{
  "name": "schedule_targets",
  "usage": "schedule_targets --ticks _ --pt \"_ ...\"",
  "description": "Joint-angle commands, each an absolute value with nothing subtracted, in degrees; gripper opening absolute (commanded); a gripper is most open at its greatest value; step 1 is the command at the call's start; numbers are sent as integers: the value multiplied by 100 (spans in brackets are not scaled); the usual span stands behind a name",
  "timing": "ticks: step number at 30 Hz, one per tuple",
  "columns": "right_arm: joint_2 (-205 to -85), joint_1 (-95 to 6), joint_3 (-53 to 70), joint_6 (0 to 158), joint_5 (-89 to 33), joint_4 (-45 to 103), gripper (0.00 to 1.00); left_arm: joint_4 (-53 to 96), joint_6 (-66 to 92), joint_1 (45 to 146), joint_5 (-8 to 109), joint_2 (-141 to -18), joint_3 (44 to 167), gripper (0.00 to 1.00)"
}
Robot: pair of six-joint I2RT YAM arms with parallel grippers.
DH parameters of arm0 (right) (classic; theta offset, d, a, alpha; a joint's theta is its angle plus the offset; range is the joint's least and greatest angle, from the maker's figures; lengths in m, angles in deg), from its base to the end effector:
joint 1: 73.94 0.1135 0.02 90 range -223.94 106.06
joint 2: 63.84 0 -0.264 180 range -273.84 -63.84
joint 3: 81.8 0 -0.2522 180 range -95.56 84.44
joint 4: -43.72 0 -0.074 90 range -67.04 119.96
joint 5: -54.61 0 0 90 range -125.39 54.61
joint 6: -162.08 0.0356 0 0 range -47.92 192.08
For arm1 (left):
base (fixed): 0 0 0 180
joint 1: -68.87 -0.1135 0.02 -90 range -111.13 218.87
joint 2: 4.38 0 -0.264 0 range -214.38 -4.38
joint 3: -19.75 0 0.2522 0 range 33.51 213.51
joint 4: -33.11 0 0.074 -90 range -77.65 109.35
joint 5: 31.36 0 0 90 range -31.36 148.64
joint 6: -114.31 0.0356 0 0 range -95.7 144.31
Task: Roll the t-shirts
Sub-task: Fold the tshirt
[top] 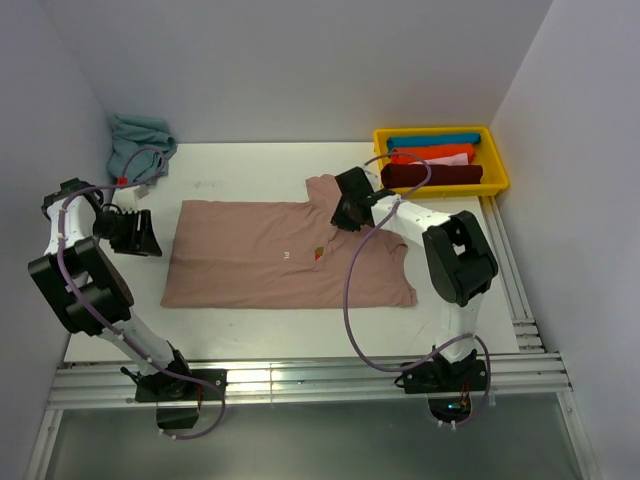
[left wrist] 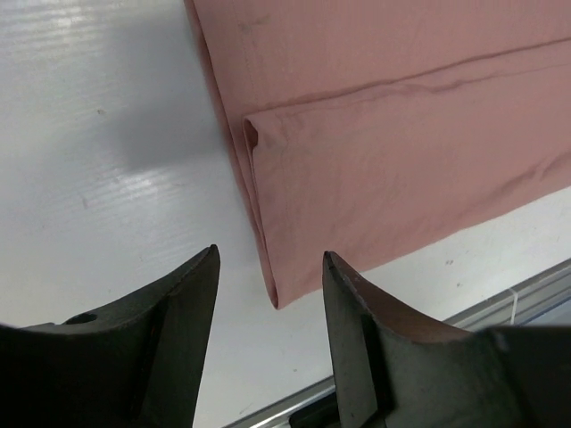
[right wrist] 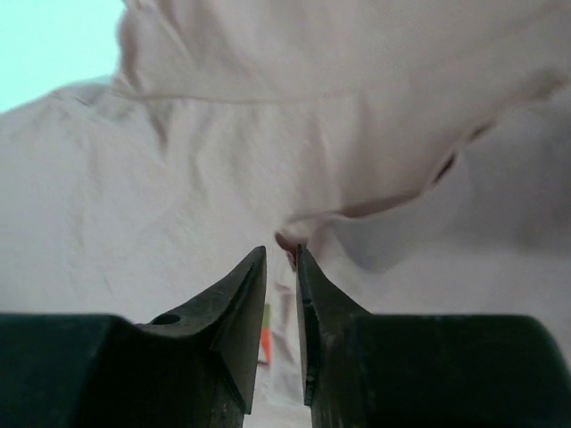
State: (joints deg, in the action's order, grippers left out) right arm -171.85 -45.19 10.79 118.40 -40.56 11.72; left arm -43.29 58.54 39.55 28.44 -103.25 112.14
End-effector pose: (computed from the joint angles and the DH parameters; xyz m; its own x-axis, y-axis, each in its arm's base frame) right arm 0.3559 0.1916 0.1889 -0.7928 0.3866 -0.4712 0.2060 0.8976 0.3898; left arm 0.2915 0.1432 0.2419 -0.9228 0.0393 -0.3833 0.1817 0.9216 -0.3430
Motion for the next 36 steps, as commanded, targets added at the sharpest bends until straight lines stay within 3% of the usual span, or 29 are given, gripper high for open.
schedule_targets --ticks 1,8,17,24,36 --pt "-17336 -4476 613 11638 -4163 1168 29 -3981 5569 4065 2708 -10492 11339 56" --pt "-17450 -4643 -72 11383 -4576 686 45 -2971 4813 4504 2884 -11335 12261 59" --pt "-17959 -5117 -767 10935 -4656 526 51 -2144 4444 5190 3201 -12618 13272 61" --pt "-18705 -5451 -1644 10601 -4445 395 54 -1669 4241 5322 3446 -12971 13660 66" --pt "-19532 -5724 -2832 10223 -4462 -142 62 -1818 4311 5472 3377 -13542 14073 63"
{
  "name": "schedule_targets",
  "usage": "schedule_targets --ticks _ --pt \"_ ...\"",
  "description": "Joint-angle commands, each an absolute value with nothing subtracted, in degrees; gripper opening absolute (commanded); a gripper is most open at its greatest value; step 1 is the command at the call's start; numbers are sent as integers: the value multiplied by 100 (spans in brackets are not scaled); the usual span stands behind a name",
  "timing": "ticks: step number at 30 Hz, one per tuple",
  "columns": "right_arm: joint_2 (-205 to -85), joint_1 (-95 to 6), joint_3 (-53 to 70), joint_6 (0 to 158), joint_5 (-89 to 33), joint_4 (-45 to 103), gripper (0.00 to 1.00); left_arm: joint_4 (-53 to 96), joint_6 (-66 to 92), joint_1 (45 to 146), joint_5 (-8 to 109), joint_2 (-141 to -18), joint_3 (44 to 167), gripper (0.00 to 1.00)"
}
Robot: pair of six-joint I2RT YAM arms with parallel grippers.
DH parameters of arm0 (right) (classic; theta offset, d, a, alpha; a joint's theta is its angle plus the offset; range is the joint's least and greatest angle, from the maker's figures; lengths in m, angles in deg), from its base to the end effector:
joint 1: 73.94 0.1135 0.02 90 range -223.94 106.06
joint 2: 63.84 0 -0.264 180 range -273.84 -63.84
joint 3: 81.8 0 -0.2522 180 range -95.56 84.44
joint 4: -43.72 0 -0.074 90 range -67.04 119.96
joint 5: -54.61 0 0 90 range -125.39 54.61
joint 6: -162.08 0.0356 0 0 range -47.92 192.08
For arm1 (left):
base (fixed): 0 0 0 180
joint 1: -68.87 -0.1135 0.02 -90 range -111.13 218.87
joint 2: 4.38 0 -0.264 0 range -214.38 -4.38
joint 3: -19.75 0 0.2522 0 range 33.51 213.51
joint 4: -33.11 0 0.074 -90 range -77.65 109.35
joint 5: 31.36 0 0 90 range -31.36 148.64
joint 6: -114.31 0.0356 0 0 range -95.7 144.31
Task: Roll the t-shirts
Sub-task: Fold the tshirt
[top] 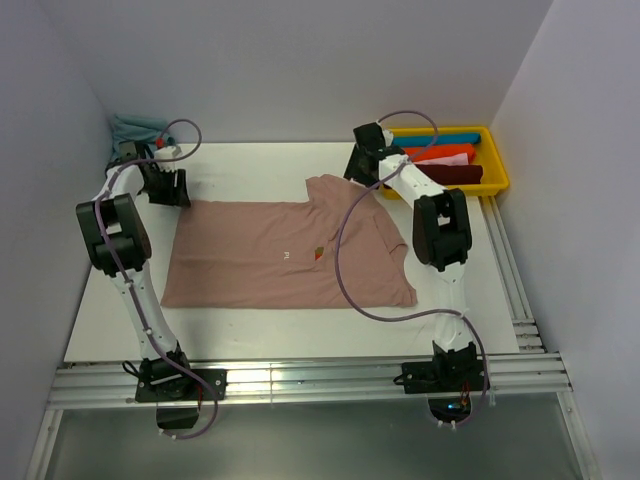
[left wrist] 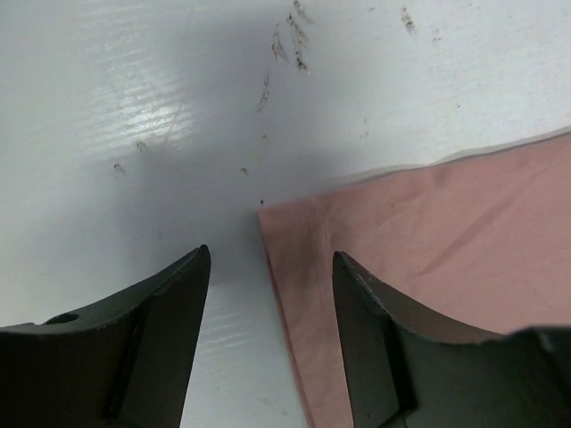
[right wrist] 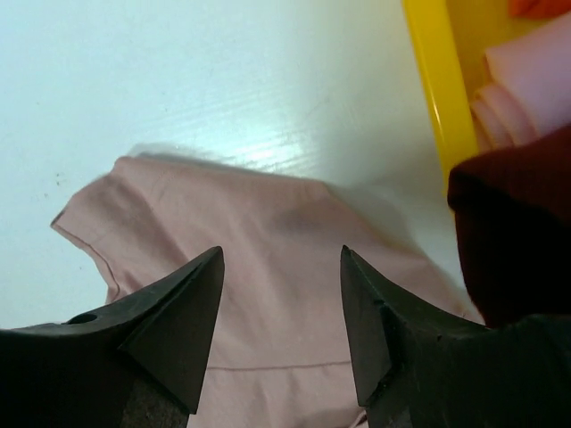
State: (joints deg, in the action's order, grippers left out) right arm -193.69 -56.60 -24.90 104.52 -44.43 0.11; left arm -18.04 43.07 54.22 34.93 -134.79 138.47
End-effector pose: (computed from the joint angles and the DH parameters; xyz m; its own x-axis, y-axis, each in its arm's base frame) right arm 0.4878 0.1464 0.2025 -0.7269 0.3280 -0.6033 0.2266 0.9439 0.2401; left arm 0.4746 0.1093 0.1686 -0.8324 0.0867 -0.5473 0.2257 0.9551 -0.1920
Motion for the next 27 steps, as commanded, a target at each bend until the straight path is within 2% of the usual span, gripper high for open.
schedule_targets --ticks 1,7,10,16,19,22,27 --pt "-19568 -5733 -2876 10188 -4462 -177 63 -1827 4303 5481 3342 -13551 14082 62" --pt "-20016 -5785 -3535 9977 -4453 -572 66 -1924 4294 5507 3192 -13700 14231 53" --pt "-20139 -5812 -3720 9932 -4410 -634 66 -1968 4285 5534 3157 -13727 14258 45" --pt "-20253 -5812 -3694 9880 -4164 -599 66 -1985 4241 5595 3087 -13701 14275 24" --pt "-20306 -5812 -3677 9862 -4032 -573 62 -2003 4232 5595 3025 -13674 14275 12" --pt "-20271 -5803 -3589 9853 -3917 -476 51 -2038 4232 5595 2946 -13622 14284 0" --pt "-20140 -5803 -3431 9818 -3987 -327 23 -1854 4153 5595 2963 -13324 14101 0"
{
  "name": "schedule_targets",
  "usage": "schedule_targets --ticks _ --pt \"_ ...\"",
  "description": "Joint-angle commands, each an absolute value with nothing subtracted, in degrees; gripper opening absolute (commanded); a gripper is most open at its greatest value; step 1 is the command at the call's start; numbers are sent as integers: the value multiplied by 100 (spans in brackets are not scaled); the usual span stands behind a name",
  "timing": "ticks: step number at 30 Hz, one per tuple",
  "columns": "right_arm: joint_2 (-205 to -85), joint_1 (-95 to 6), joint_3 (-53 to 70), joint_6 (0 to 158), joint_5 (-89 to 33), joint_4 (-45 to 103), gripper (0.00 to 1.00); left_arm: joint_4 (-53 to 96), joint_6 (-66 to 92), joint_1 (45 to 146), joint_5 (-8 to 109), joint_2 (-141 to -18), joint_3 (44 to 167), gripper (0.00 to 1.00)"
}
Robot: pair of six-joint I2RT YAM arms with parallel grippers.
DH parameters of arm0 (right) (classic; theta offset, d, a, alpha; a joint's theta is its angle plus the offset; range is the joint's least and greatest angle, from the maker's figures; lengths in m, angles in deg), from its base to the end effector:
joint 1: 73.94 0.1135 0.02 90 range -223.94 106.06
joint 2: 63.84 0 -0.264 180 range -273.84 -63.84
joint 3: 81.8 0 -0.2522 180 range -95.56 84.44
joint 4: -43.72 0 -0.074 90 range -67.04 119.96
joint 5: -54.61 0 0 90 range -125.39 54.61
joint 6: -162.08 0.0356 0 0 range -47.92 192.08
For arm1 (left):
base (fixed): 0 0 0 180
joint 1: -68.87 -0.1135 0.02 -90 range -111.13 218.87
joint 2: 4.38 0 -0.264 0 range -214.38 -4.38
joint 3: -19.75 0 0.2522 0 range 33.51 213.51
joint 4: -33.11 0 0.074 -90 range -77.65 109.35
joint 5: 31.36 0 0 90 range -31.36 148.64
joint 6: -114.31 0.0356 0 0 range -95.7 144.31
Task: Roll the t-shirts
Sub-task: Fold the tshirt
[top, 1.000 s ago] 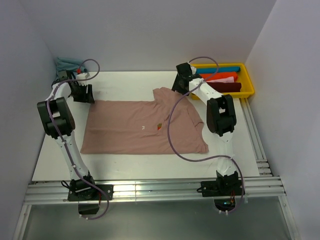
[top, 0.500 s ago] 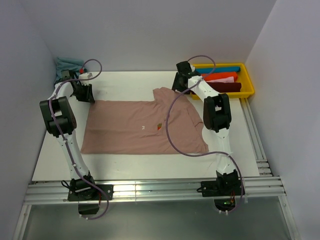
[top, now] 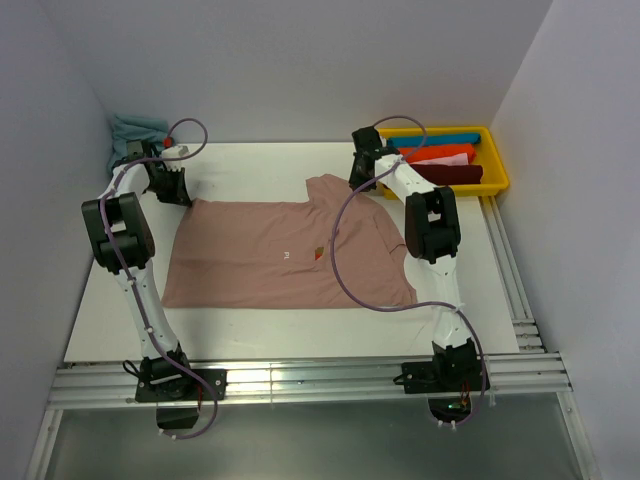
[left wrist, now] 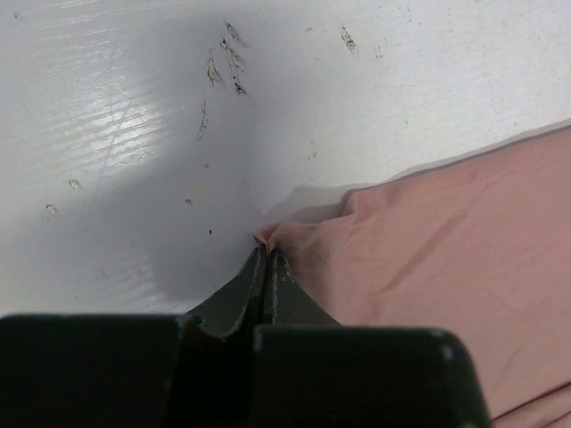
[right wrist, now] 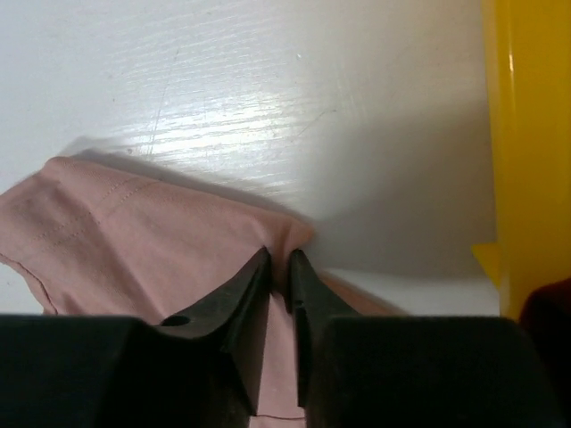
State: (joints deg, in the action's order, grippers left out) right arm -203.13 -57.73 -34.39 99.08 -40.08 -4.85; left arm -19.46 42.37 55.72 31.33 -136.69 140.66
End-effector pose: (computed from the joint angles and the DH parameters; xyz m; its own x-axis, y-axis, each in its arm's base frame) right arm 0.5126 0.1460 0.1663 -0.8092 0.2360 -0.5381 0.1502 0.9685 0.1988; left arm 0.4821 0.0959 0.1640 -0.8338 0.0881 -0.5450 0.2655 0.9295 -0.2559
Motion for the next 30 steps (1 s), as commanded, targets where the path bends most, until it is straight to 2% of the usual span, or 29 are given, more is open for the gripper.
schedule_targets --ticks 1,2,5,8,30 --pt "-20113 -5812 -3370 9801 -4005 -309 20 -1793 4144 5595 2972 -13279 14074 0" --pt "-20043 -5812 -3343 9783 -4023 -257 15 -1775 4127 5595 2990 -13227 14056 0" --pt "-19832 -5812 -3150 9774 -4154 -125 7 -1722 4109 5595 3069 -13051 13986 0" --pt "-19569 -5812 -2895 9783 -4268 50 3 -1652 4109 5595 3122 -12840 13845 0" --pt "-16985 -5469 162 9950 -4787 1009 0 -1994 4812 5525 3614 -11574 12826 0"
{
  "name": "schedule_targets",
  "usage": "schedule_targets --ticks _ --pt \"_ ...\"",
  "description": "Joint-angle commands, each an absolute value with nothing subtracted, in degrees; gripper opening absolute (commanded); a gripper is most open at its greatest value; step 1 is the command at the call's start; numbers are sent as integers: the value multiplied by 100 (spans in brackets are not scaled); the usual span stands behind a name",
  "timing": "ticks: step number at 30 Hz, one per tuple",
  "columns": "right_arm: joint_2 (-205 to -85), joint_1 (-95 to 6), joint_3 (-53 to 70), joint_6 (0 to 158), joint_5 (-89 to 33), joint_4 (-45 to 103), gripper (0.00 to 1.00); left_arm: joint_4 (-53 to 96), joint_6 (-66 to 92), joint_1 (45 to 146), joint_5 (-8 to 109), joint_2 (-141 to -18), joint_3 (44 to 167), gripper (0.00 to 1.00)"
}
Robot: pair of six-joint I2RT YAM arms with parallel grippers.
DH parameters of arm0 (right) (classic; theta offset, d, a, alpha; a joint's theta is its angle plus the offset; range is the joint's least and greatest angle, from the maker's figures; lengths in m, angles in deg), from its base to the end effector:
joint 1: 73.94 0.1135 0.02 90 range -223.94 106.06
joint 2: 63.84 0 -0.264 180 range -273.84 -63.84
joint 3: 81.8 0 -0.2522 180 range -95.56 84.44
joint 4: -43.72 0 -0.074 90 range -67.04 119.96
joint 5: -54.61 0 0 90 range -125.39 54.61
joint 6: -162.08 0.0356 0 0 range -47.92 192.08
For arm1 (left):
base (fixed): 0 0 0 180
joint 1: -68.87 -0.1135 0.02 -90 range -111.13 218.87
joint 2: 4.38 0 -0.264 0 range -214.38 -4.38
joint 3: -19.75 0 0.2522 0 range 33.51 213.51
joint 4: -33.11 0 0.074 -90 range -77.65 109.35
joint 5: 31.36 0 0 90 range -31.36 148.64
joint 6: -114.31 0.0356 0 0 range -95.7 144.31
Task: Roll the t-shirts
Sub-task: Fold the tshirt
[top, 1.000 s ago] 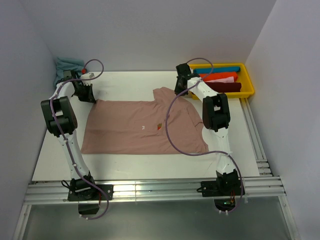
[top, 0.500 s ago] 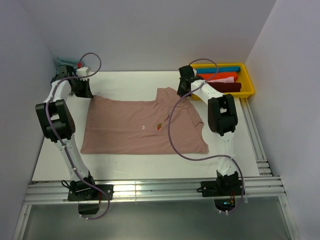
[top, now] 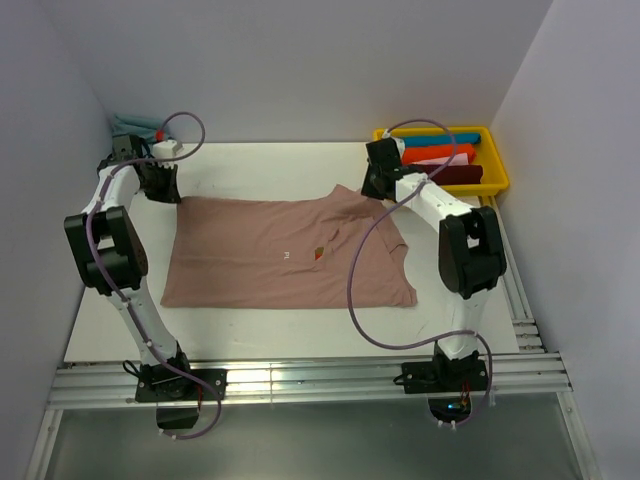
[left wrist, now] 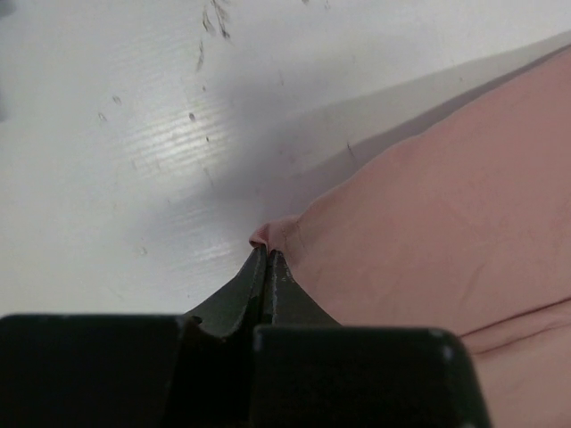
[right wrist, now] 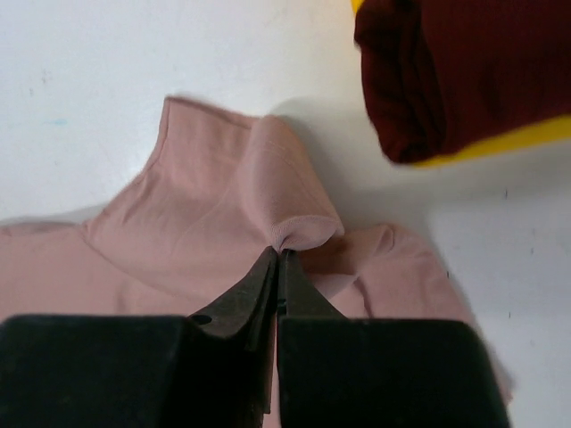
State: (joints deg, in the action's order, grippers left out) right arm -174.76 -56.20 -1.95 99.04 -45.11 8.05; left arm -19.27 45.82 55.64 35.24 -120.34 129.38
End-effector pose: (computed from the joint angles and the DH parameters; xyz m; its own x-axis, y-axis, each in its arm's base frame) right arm 0.4182 0.1275 0.2339 -0.7011 0.2449 -0.6697 0.1440 0.9685 0.2034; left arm 0.4331 0.0873 0.2319 -0.7773 0.1629 -0.6076 0.2964 0.9468 -0.1253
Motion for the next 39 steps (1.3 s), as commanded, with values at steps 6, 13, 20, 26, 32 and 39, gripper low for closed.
schedule_targets --ticks 6,13,20,26,32,39 --pt "-16255 -5302 1076 10160 -4980 1089 0 -2143 4979 5367 3543 -11346 12580 0" --pt "-15499 -5109 1825 10424 -5288 1010 0 -2275 5234 5208 3456 -11038 12219 0" --pt "-15051 -5056 2492 10749 -5315 983 0 -2425 5541 5068 3420 -10766 11798 0" --pt "-14805 -4907 2932 11004 -5368 1027 0 -2504 5761 4971 3394 -10686 11385 0" --pt "-14760 -4845 3380 11206 -5359 1114 0 -2478 5849 4962 3324 -10677 10971 0" --pt "-14988 -4836 3513 11312 -5491 1088 0 -2451 5990 4962 3288 -10554 10585 0"
